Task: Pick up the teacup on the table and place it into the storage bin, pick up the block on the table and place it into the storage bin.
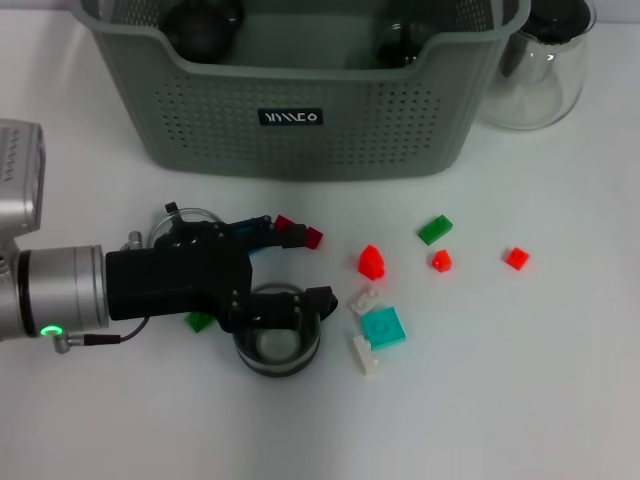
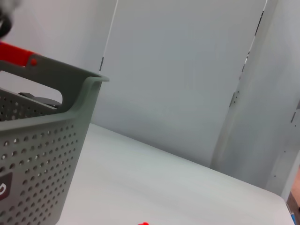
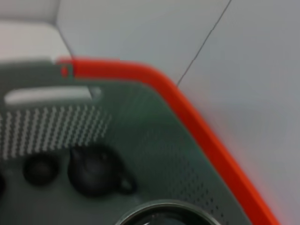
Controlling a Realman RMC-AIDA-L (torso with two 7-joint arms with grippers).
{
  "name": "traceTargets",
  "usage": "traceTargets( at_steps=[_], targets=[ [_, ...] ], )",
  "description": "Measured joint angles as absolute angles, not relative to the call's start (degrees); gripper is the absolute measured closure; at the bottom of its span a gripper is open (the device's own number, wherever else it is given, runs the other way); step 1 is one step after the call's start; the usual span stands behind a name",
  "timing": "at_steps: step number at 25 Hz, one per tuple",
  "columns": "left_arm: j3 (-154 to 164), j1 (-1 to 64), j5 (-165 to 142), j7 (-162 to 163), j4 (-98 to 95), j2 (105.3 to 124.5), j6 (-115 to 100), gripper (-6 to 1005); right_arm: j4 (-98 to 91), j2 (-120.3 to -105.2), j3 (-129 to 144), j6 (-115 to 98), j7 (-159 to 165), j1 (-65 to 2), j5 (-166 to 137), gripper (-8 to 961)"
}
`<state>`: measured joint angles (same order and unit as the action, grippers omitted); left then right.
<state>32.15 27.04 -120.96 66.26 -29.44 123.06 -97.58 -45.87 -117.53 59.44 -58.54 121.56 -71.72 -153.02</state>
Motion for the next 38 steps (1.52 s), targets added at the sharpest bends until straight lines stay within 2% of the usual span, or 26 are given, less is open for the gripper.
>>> traceTargets(
  at_steps=[2,6,15,38],
  targets=[
    [32.08,26.95,-120.95,66.17,-29.44,123.1,-97.49,127,-41.54,-118.91,61.37,-53.57,121.51,-73.29,-156.87,902],
    [31.98,26.74,-120.93,66.09,-29.44,123.14,-97.37,127,-35.85,-120.05,64.99,-48.29,121.67,-74.33,-159.86,901],
    [31.9,26.57,-120.93,66.06,-29.44,123.14,-97.12,127,-27.73,-120.26,70.56,-41.69,121.32,-73.51,-159.82,901],
    [31.9,26.65,-120.94,66.01,-29.26,123.14,-96.74,128,-25.89,-120.5,74.75,-41.24,122.18,-72.65,-160.23,901]
  ],
)
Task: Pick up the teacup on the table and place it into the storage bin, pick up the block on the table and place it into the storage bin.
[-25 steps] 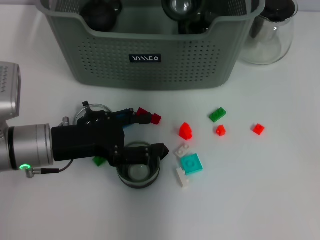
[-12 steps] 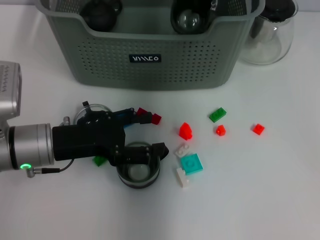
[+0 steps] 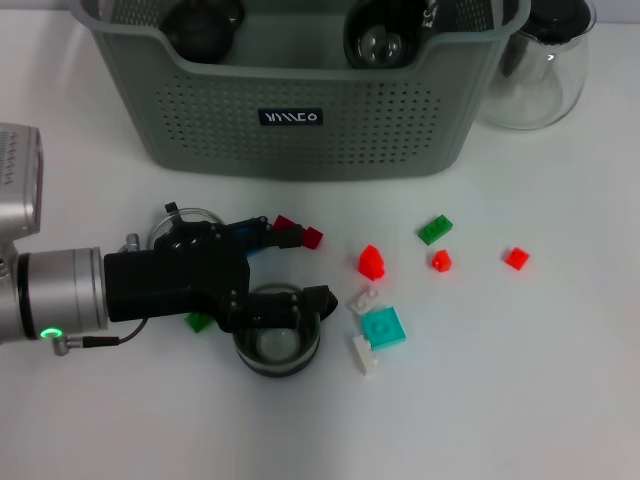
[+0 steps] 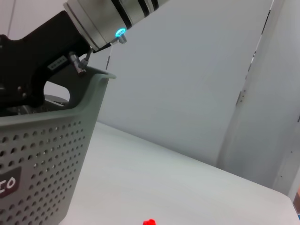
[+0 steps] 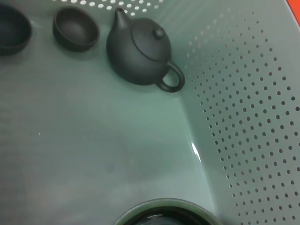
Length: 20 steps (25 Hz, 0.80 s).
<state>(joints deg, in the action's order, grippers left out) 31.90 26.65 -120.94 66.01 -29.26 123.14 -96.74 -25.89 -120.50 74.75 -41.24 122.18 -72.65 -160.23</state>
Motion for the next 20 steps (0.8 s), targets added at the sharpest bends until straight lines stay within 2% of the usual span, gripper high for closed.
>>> traceTargets(
  at_steps=[13,20],
  targets=[
    [31.9,26.97,-120.94,66.0,-28.56,122.91,-96.24,128,-25.84,-120.5,74.93,-42.24,122.5,-72.59,-160.23,901],
    [31.9,26.99,-120.94,66.0,-28.56,122.86,-96.53,128,-26.39,-120.5,75.07,-42.99,122.59,-72.59,-160.22,760]
  ],
)
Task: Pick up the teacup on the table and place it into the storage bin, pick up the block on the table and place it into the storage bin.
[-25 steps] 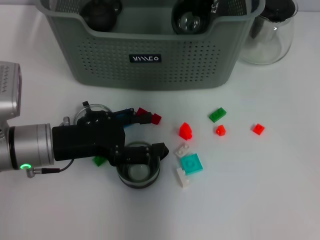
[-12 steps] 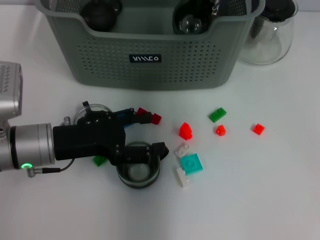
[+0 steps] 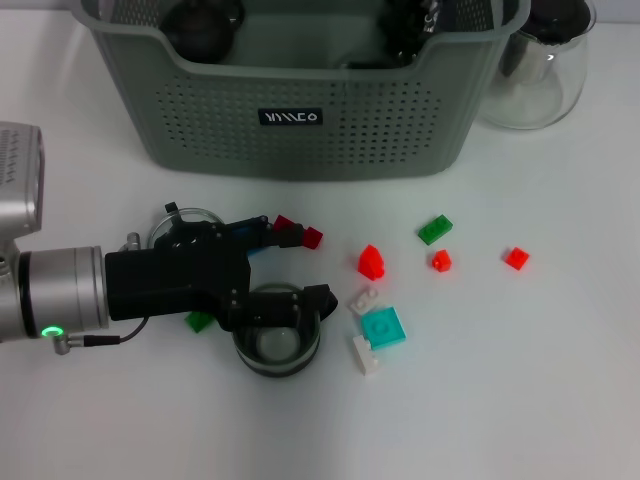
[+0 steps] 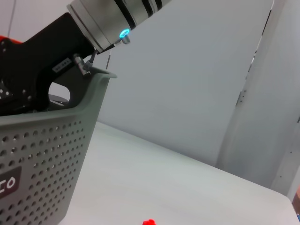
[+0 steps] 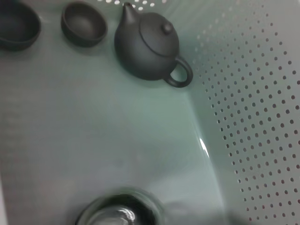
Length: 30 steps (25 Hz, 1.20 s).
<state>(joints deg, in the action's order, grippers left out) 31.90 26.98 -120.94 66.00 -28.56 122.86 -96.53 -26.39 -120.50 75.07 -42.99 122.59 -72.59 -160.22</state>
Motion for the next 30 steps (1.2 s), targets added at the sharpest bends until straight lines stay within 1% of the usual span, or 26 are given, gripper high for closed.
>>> traceTargets(
  at_steps=[4,7,13,17,18,19,20,22,24,28,30],
  targets=[
    [31.9,26.99,-120.94,66.12,-28.56,122.87,-96.67,128,-27.92,-120.42,75.05,-43.14,123.49,-72.36,-160.23,685],
    [31.9,26.98,-120.94,66.27,-28.56,122.83,-96.86,128,-32.73,-120.22,74.62,-44.01,124.8,-71.29,-160.21,623],
    [31.73,26.69,-120.94,66.33,-28.65,122.72,-97.18,127,-49.78,-120.13,72.84,-49.14,128.1,-66.84,-158.65,498],
    [30.62,26.55,-120.95,66.34,-29.07,122.44,-98.43,127,-61.67,-120.03,71.2,-54.76,127.93,-62.68,-151.61,409],
    [30.4,26.53,-120.96,66.34,-29.09,122.31,-98.77,127,-64.34,-119.95,70.66,-56.4,127.6,-61.39,-149.18,407],
    [30.15,26.52,-120.97,66.34,-29.17,122.14,-99.15,127,-69.44,-119.84,69.36,-59.48,126.8,-58.49,-144.59,405],
    [29.68,26.49,-121.14,66.34,-29.22,121.92,-99.63,127,-69.44,-119.84,69.36,-59.48,126.8,-58.49,-144.59,403],
    [28.83,26.45,-121.42,66.35,-29.27,121.51,-100.38,127,-74.08,-119.75,67.56,-63.2,125.49,-55.33,-139.27,399],
    [28.04,26.35,-121.62,66.36,-29.34,120.98,-100.94,127,-77.77,-119.49,65.4,-67.0,123.96,-51.97,-133.73,396],
    [27.25,25.73,-121.74,66.53,-30.69,120.45,-101.77,127,-81.63,-118.26,59.55,-75.03,120.7,-46.2,-121.39,388],
    [27.19,25.31,-121.74,67.22,-32.11,120.35,-102.05,127,-81.56,-117.26,56.61,-80.57,118.59,-43.69,-114.39,297]
  ],
)
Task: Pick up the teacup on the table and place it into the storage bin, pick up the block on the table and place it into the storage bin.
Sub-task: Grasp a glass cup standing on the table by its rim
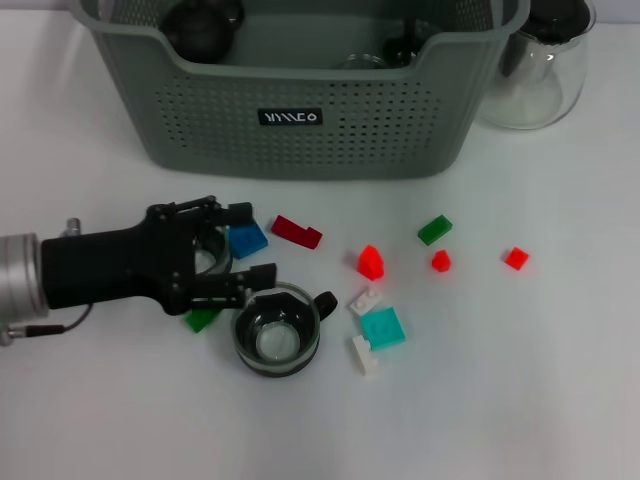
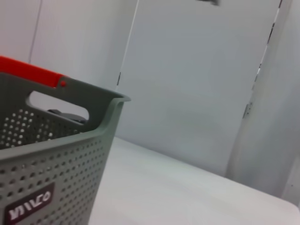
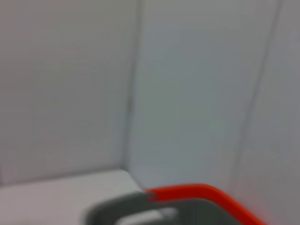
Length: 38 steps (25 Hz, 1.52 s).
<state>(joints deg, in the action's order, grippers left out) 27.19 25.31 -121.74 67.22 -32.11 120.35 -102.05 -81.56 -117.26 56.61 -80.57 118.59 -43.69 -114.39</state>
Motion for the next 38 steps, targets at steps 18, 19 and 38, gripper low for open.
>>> traceTargets(
  at_steps=[18,19,38],
  targets=[
    [28.4,25.67,-134.2,93.13,-57.74,119.84,-100.67,128,-57.11,-116.05,52.66,-108.27,96.68,-34.8,-112.22,21],
    [28.91,26.02,-134.97,94.89,-59.36,119.93,-101.06,127,-56.06,-116.1,52.73,-107.68,96.57,-35.19,-114.14,21],
    [48.24,31.98,-152.18,131.82,-74.24,122.63,-95.66,127,-50.83,-118.04,52.93,-102.24,96.8,-38.32,-124.45,26]
  ],
)
